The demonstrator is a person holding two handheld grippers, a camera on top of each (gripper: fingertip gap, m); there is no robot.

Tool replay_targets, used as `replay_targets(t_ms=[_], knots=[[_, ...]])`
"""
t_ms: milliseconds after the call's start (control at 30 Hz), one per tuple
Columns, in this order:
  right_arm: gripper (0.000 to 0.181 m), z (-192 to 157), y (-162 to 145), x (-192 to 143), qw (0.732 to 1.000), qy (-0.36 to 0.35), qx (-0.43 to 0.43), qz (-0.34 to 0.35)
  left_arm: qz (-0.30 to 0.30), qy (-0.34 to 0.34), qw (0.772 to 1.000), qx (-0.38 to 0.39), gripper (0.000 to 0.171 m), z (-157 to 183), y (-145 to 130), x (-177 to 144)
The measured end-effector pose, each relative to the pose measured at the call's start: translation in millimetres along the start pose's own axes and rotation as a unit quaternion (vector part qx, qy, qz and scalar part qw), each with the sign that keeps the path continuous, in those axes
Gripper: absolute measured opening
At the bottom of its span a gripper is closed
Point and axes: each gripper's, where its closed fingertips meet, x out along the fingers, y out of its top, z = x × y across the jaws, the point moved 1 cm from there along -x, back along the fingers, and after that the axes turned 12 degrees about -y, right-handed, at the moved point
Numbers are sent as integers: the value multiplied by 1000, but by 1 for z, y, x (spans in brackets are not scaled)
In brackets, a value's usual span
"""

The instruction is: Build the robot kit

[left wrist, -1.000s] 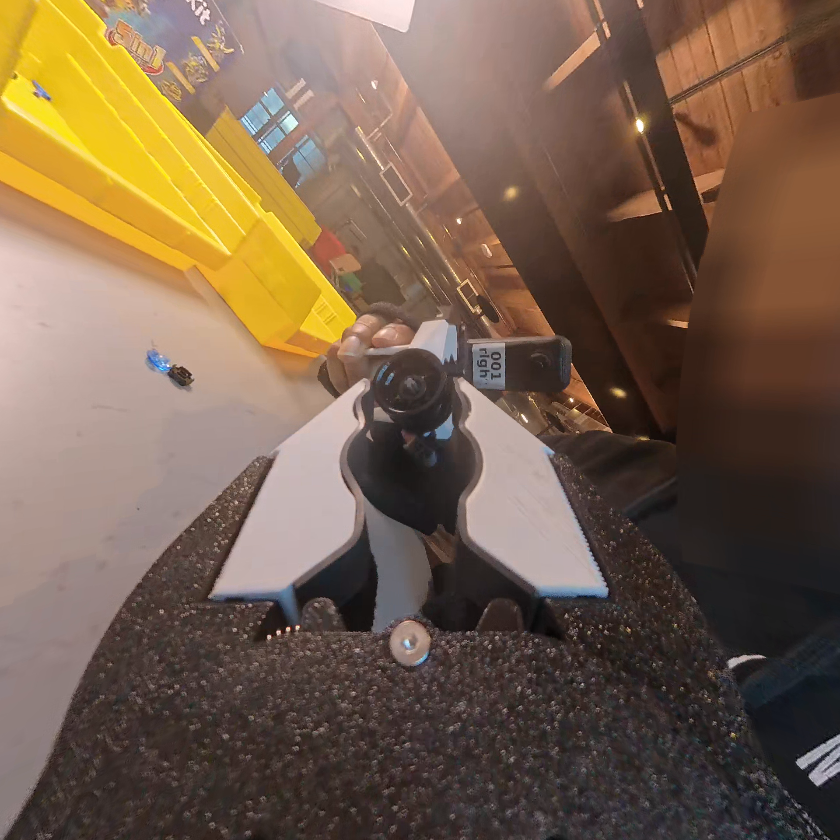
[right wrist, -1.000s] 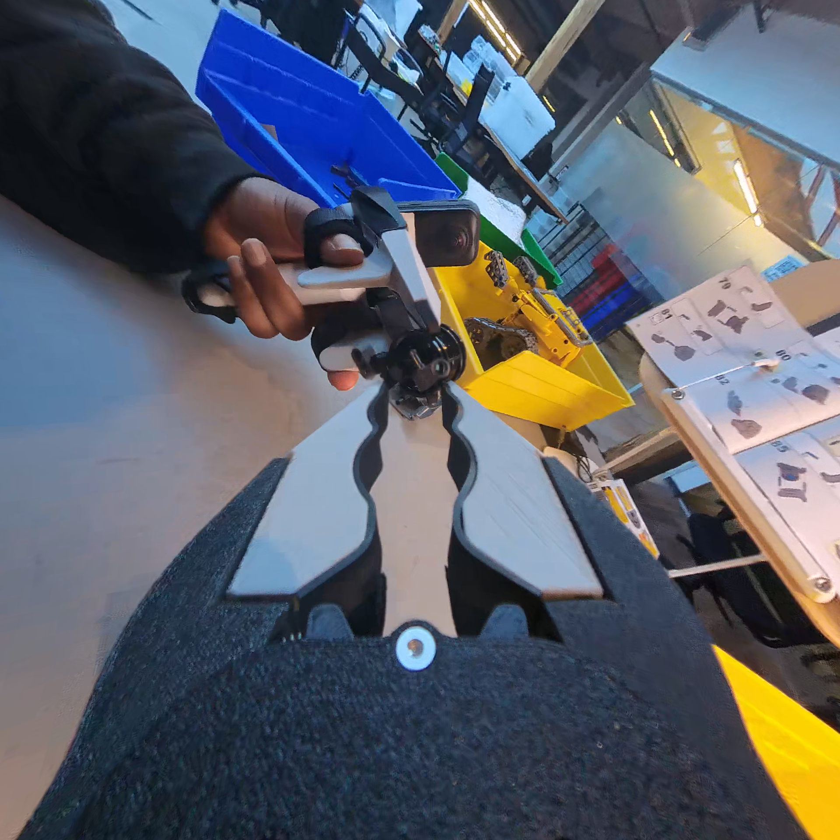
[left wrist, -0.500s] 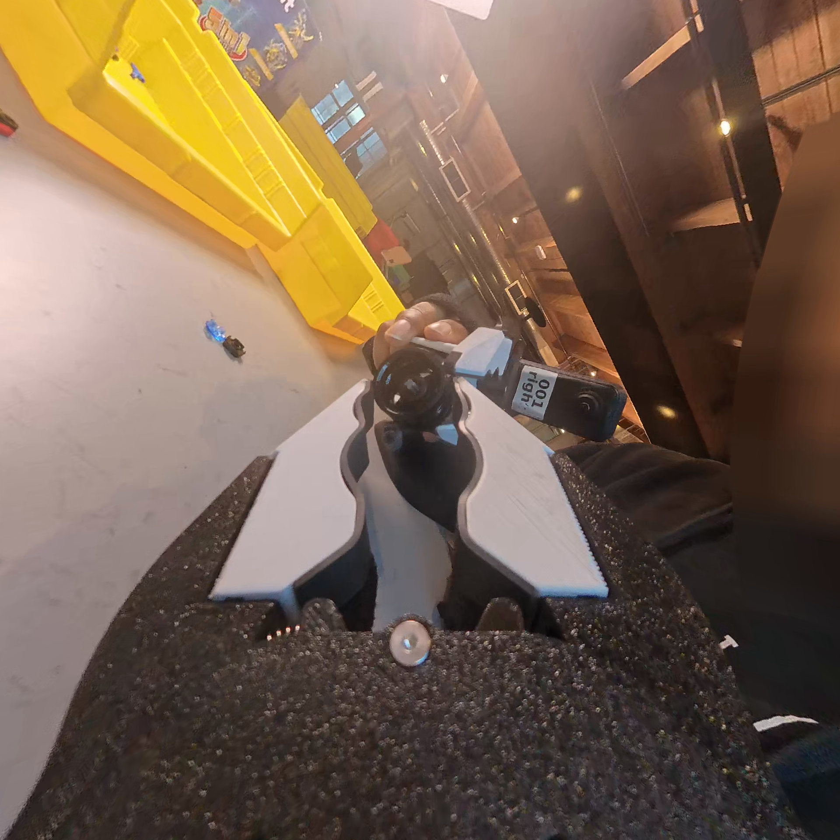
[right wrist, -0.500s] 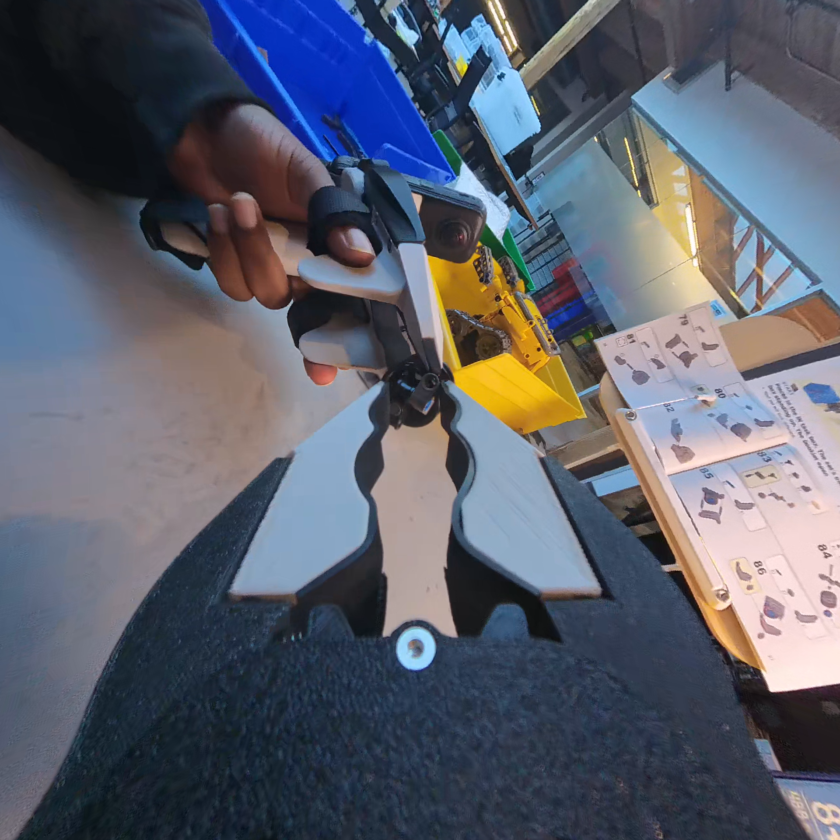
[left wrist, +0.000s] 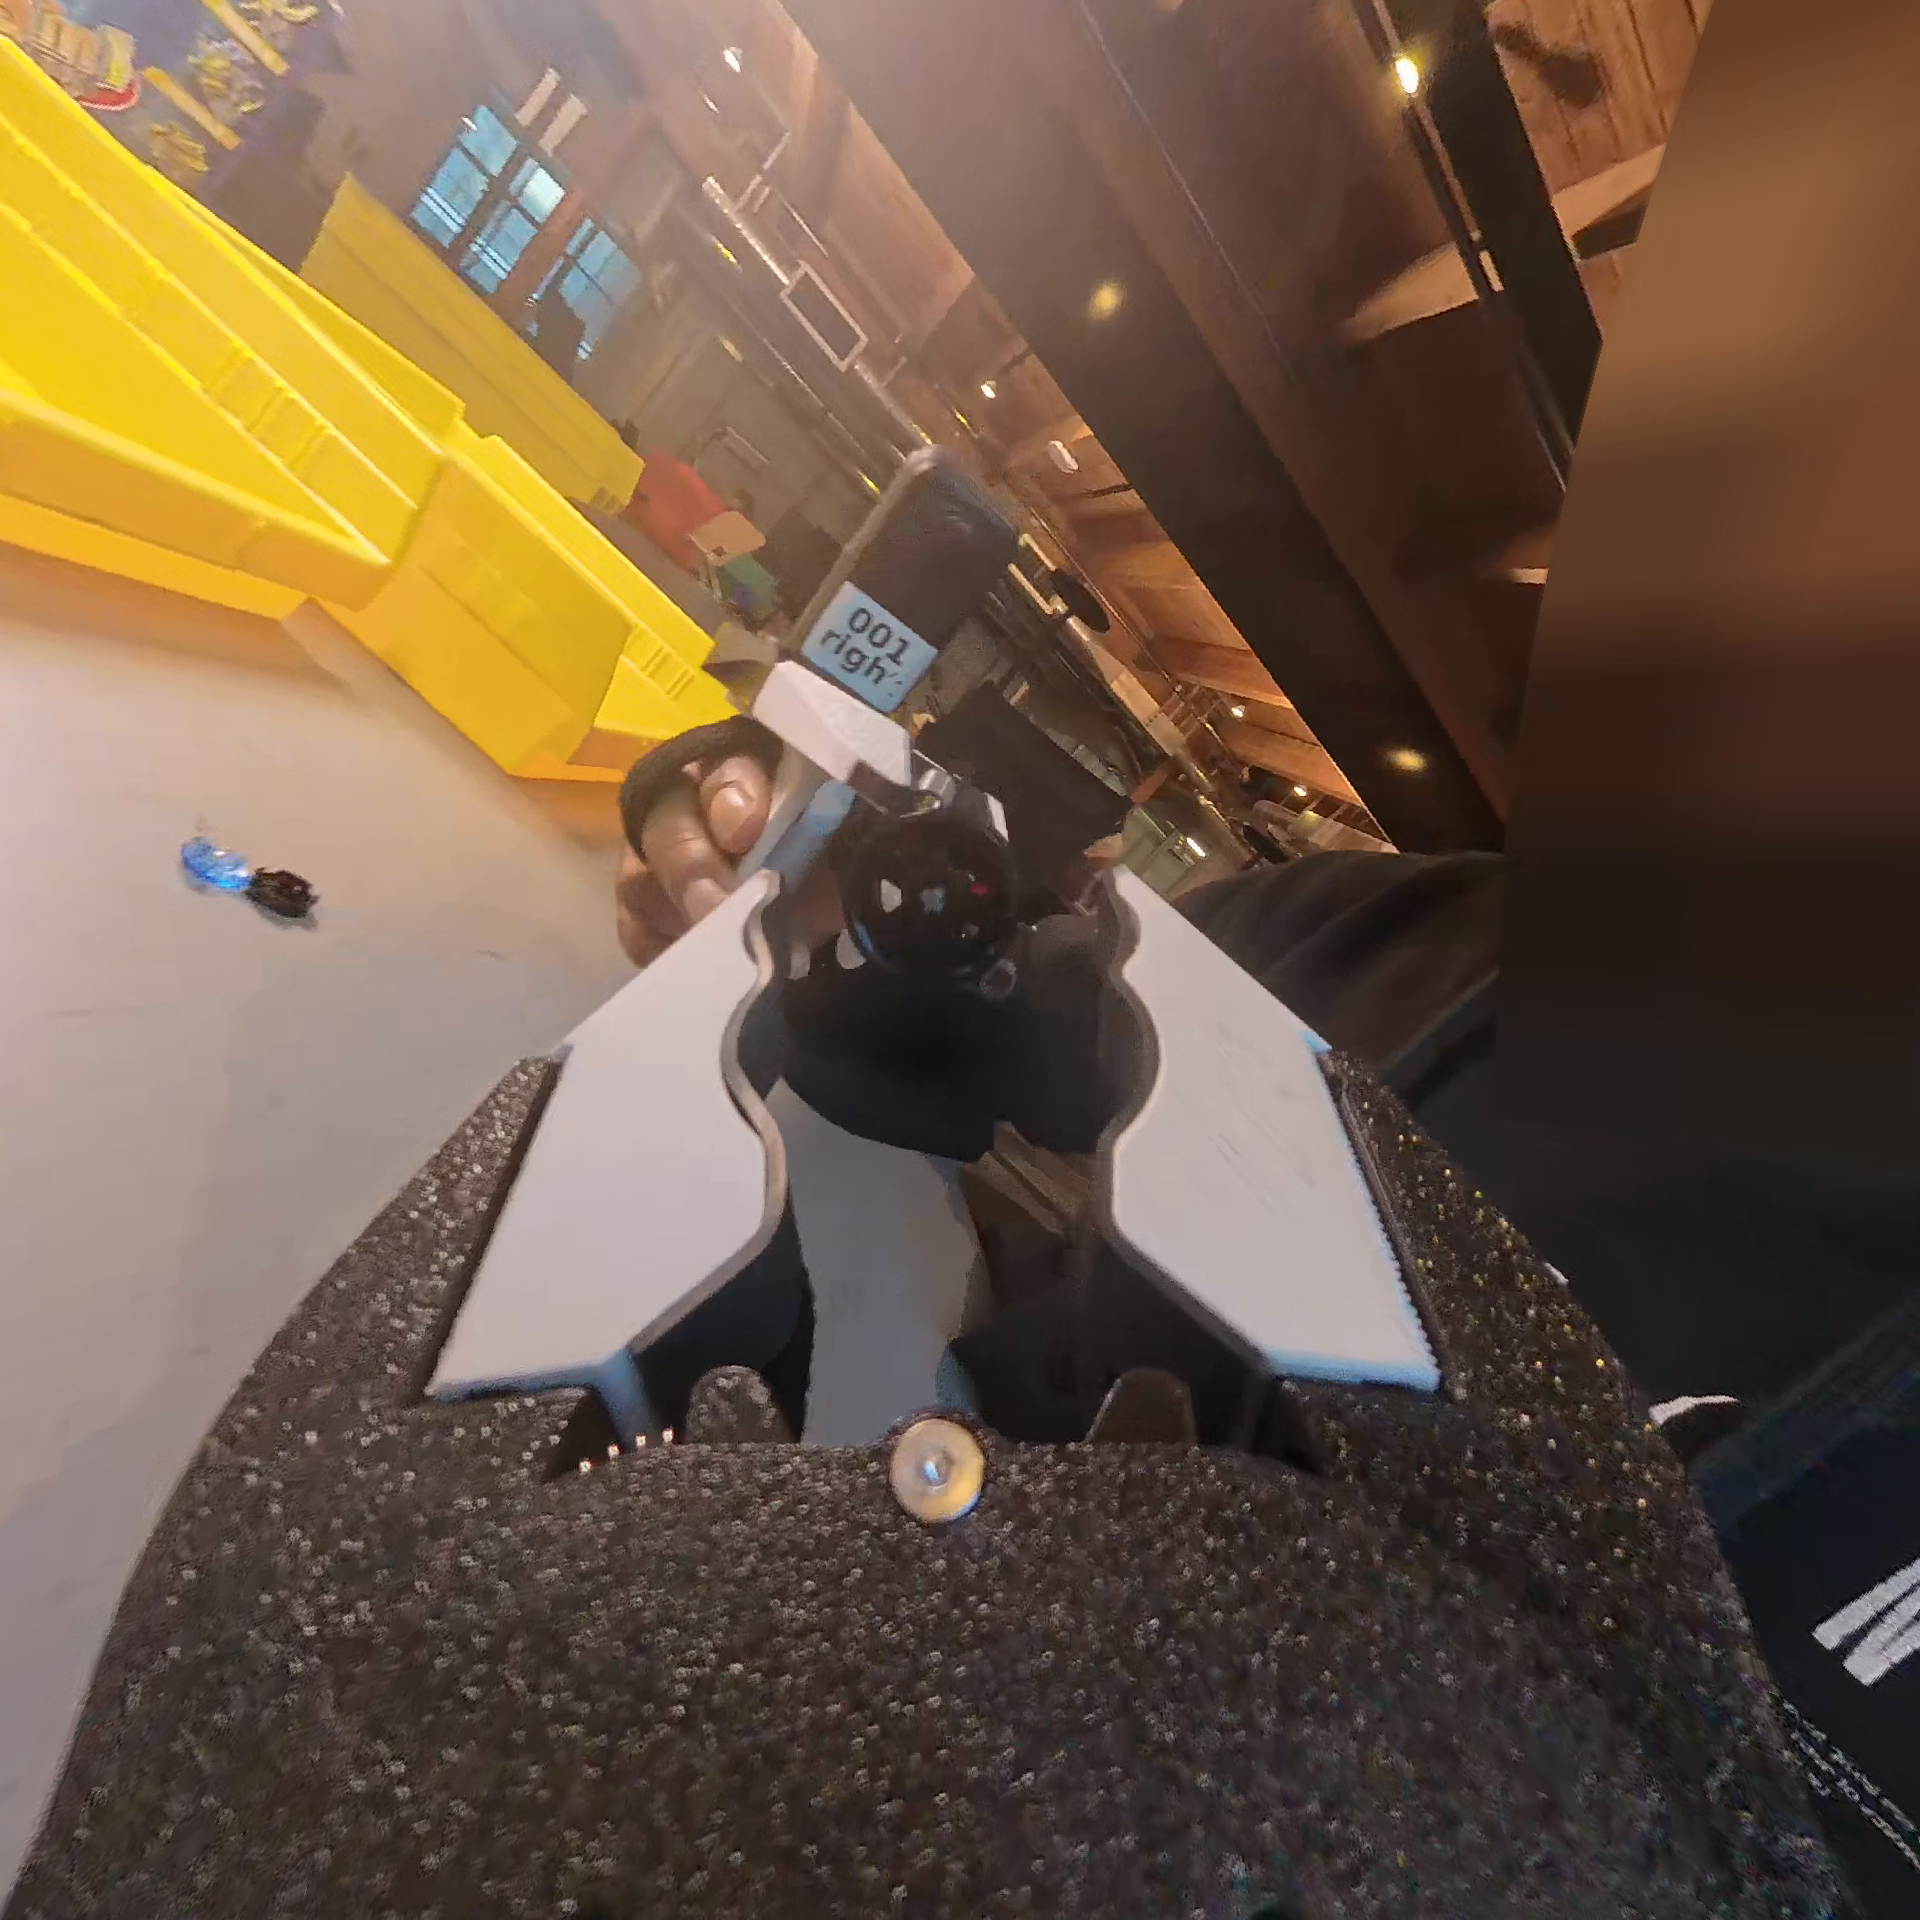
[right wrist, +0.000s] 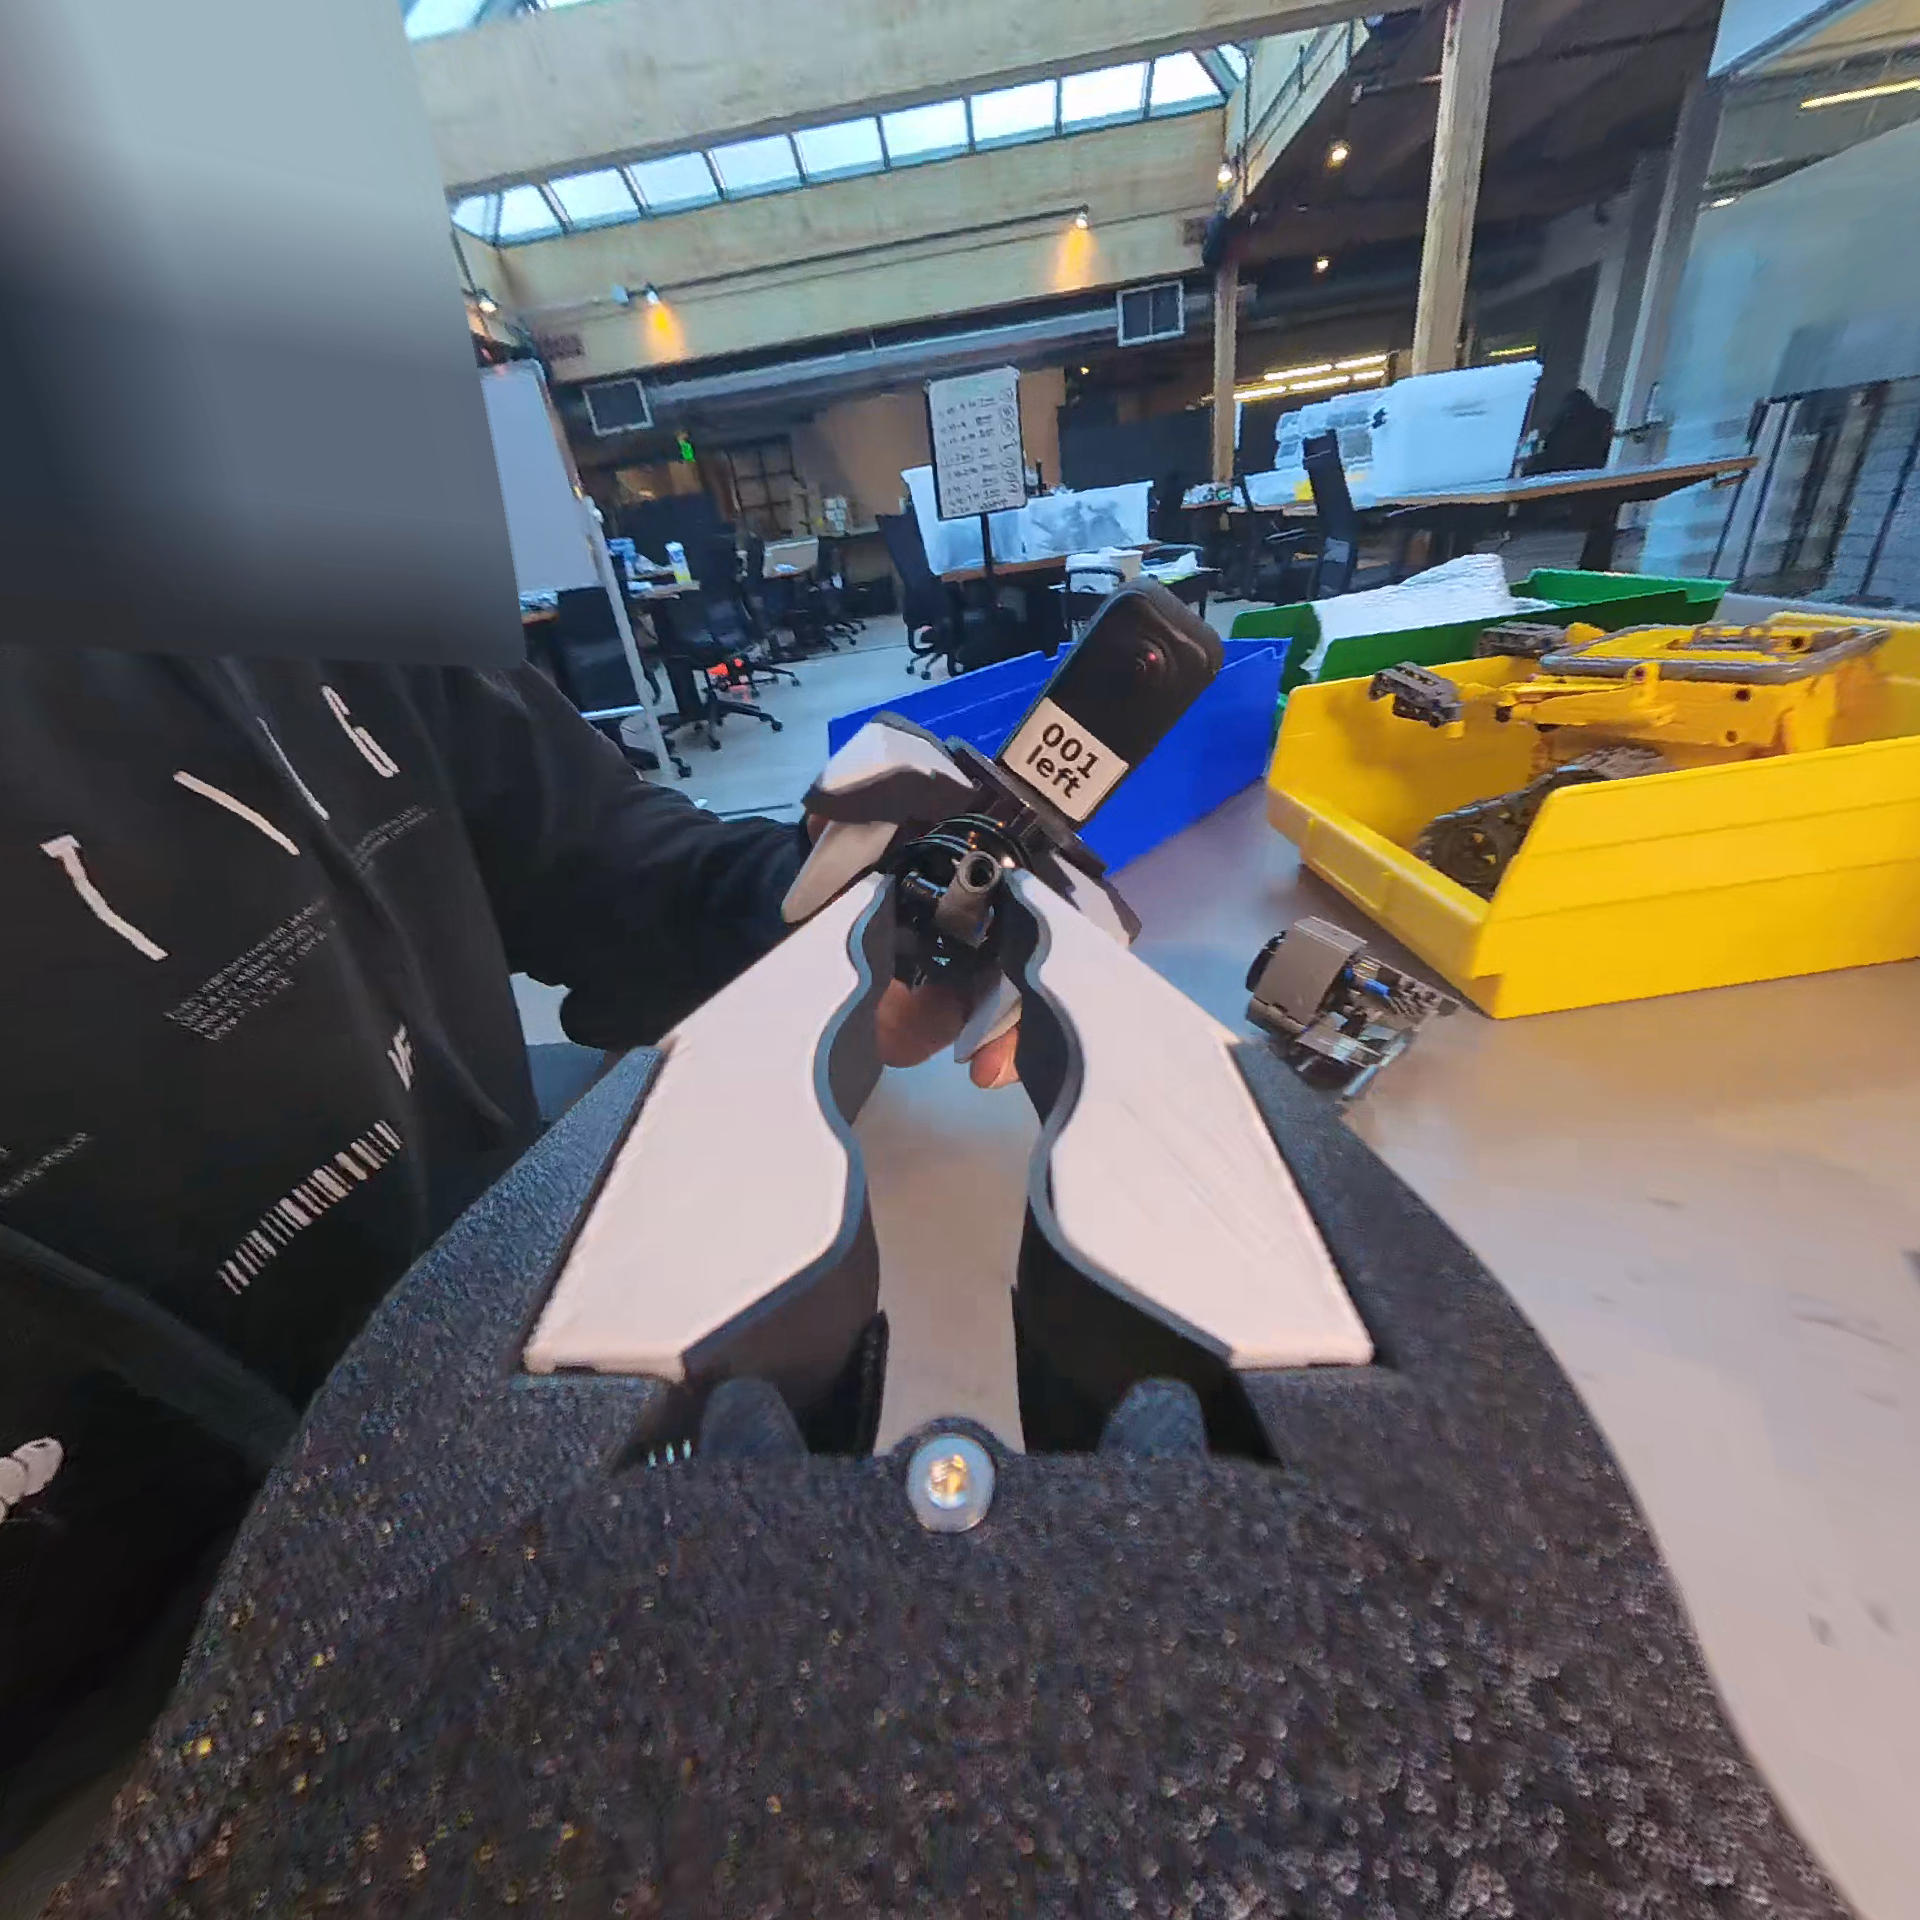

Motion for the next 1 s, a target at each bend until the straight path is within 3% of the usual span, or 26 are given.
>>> replay_targets(t_ms=[67, 100, 267, 467, 900, 1000], knots=[[20, -3, -3, 2, 1000, 12, 15, -3, -11, -5, 1000, -7, 34, 1, -4, 3], [20, -3, -3, 2, 1000, 11, 10, -3, -13, -5, 1000, -13, 33, 0, -6, 3], [22, -7, -16, -2, 995, 15, -83, -52, -24, -10, 996, -86, 33, -6, -16, -1], [28, -5, -30, -12, 971, 4, -211, -110, -40, -14, 989, -139, 33, -11, -27, -1], [22, -13, -47, -11, 893, -16, -419, -165, -40, 13, 975, -218, 33, -29, -43, -8], [20, -9, -43, -9, 893, -36, -420, -155, -16, 7, 974, -227, 33, -31, -37, -11]])
